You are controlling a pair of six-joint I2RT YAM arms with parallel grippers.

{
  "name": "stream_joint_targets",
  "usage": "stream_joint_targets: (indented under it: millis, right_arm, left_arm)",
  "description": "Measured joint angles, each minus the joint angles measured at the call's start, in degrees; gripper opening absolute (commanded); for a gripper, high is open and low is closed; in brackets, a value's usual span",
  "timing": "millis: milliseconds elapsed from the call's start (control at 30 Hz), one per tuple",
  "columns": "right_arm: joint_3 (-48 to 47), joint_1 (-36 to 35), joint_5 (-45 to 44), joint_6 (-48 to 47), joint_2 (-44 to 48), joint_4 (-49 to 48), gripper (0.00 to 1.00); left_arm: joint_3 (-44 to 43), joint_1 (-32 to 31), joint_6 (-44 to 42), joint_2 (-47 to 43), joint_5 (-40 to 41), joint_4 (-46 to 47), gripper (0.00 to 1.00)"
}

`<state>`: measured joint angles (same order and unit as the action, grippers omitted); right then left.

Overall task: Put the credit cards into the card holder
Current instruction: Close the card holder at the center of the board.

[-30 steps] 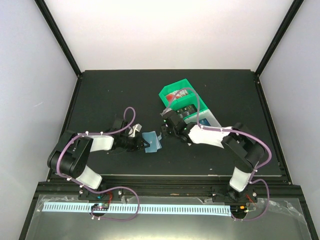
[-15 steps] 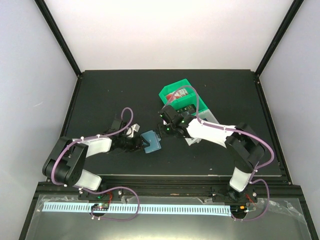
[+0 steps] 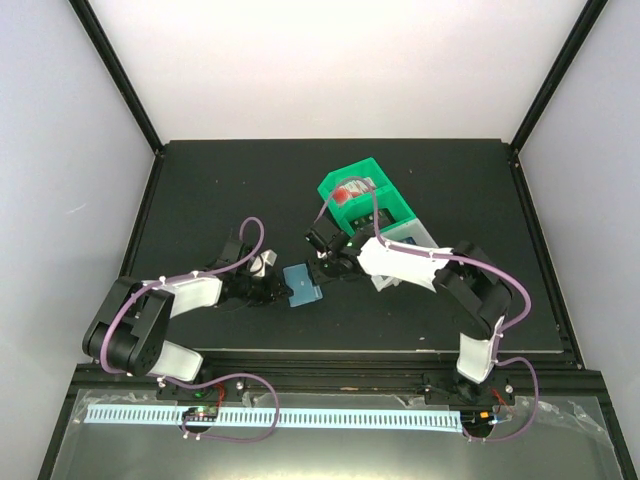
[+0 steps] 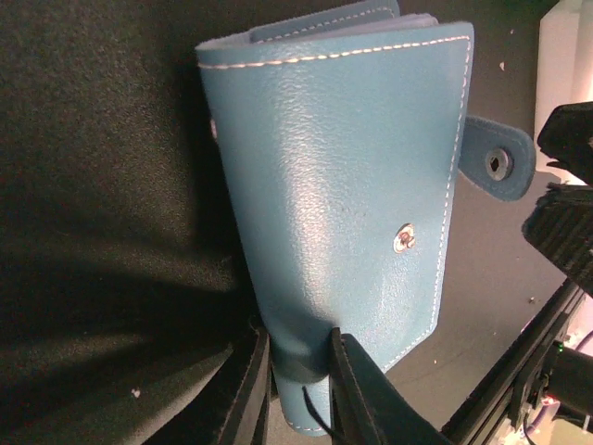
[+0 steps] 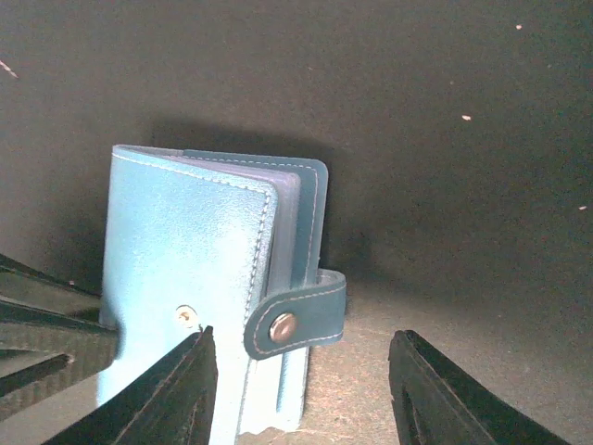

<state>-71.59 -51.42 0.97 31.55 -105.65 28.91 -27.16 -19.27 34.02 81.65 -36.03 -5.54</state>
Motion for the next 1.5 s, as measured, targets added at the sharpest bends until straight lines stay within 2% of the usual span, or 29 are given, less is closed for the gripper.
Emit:
stream_joint_targets:
  millis: [367,767,1100,1267,1400,1500]
  right_arm:
    - [-2.75,-0.28,-3.67,-2.23,-3.98,2.60,0.43]
    - [-5.40,-0.28,-9.38,-0.92,-4.66,6.08,0.41]
    - [-4.44,-0.31,-9.60,0.09,-2.89,6.47,0.35]
    - [-4.17,-0.28,-9.92,0.63,-1.46,6.16,0.21]
    - [-4.20,-0.28,-10.32,0.52,-1.46,6.38,0.21]
    - [-4.20,-0.28,-10.10,0.52,-1.46,6.38,0.26]
  left_arm:
    - [-0.57,-1.05,1.64,0.09,1.99,-0.74,0.22]
    - [-3.45,-5.16,3.26,0.11,10.84,-4.35,0.33]
    - [-5.57,-8.31,3.72,0.87,16.76,-5.31,0.35]
    - [-6.21,-9.84,3.74,0.94,19.71,-5.99,0.34]
    - [-6.45,-10.38,3.76,0.98,20.74,-6.25,0.34]
    - [-6.47,-10.45,3.76,1.01,20.87,-6.25,0.34]
